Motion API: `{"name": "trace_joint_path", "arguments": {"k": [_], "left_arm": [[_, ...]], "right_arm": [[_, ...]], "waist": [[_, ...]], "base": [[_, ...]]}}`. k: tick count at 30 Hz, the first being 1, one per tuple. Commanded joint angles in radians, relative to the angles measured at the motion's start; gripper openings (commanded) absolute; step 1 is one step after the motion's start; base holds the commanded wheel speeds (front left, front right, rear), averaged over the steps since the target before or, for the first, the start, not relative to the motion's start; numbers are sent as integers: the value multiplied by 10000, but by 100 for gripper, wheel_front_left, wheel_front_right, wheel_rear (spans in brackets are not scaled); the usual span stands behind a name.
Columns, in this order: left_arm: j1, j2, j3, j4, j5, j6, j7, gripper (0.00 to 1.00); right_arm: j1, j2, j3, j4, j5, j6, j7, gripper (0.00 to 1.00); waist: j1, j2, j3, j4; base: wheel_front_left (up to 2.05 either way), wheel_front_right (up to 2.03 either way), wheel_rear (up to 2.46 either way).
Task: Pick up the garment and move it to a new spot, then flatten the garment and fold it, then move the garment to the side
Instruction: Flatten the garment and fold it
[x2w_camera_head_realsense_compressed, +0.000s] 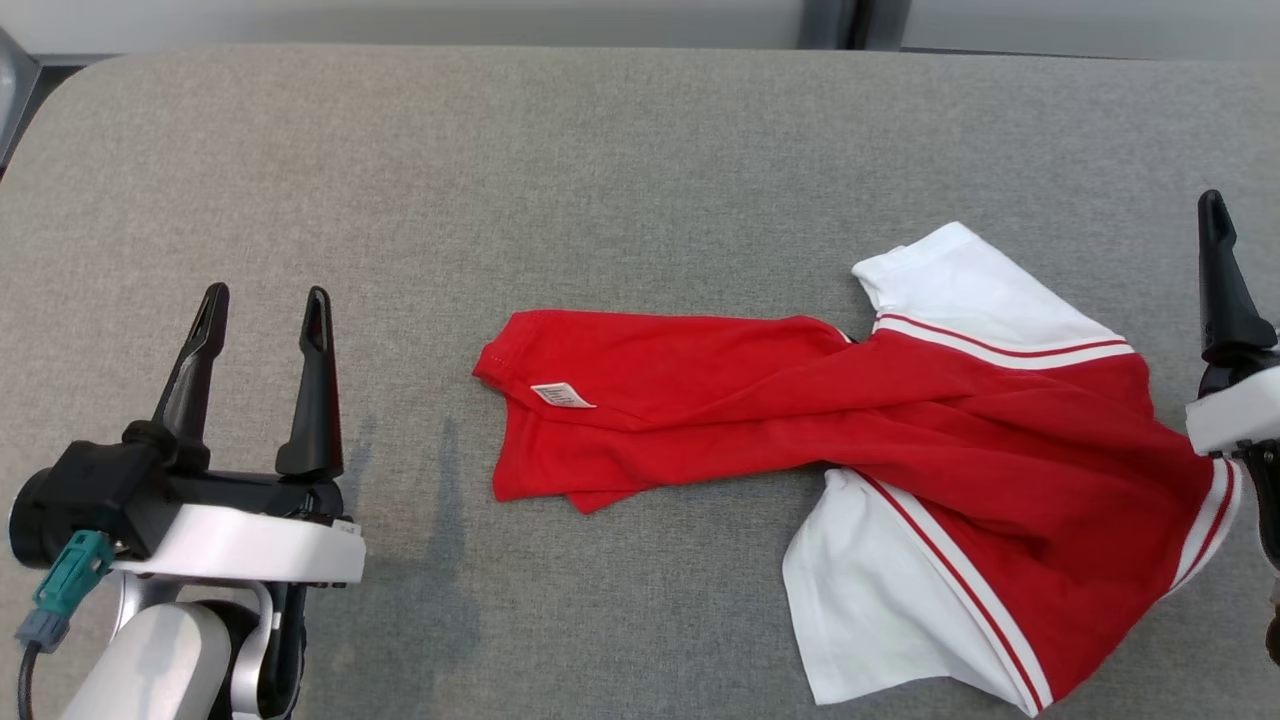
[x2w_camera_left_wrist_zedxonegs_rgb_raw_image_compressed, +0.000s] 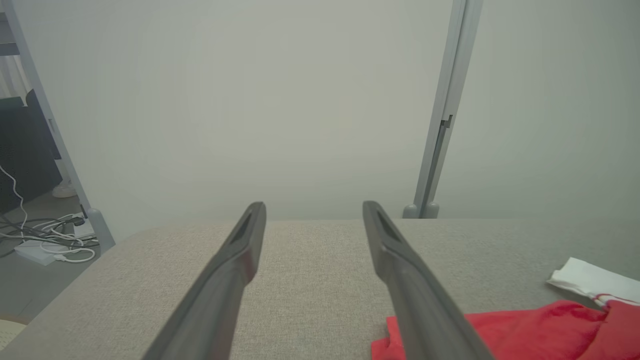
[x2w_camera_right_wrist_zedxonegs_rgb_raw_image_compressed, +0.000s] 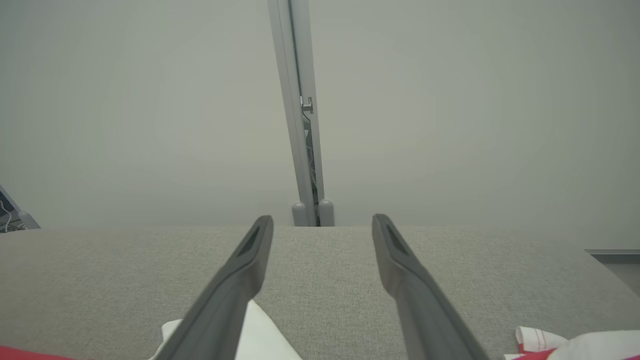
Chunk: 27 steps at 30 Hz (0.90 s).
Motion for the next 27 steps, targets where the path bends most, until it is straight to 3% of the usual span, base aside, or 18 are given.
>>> {"name": "trace_joint_path", "arguments": {"k": [1, 11, 21, 22, 23, 24, 27], "left_arm": [[-225, -33, -34, 74, -5, -60, -78, 100], [-620, -301, -242, 597, -41, -308, -290, 100], [-811, -277, -252, 800, -78, -397, -364, 100], [-814, -263, -245, 801, -76, -389, -369, 100], [-818, -255, -239, 794, -78, -383, -372, 100], [-826, -254, -233, 782, -74, -374, -372, 100], [-804, -254, -217, 764, -89, -345, -374, 100]], "right_arm": [[-292, -164, 79, 382, 117, 4, 64, 100], [-1793, -1055, 2177, 3627, 941, 4, 894, 100], [-2136, -1466, 3921, 4645, 2352, 4, 1385, 100], [-2153, -1530, 4055, 4727, 2485, 4, 1427, 45], [-2185, -1570, 4174, 4793, 2610, 4, 1435, 17], [-2236, -1603, 4258, 4841, 2727, 4, 1412, 0], [-2411, -1828, 4417, 4823, 2935, 2, 1077, 0]], "waist": [[0, 0, 281, 242], [0, 0, 830, 586], [0, 0, 877, 419], [0, 0, 874, 401], [0, 0, 873, 386], [0, 0, 873, 372], [0, 0, 849, 335]], "base": [[0, 0, 0], [0, 0, 0], [0, 0, 0], [0, 0, 0], [0, 0, 0], [0, 0, 0], [0, 0, 0]]}}
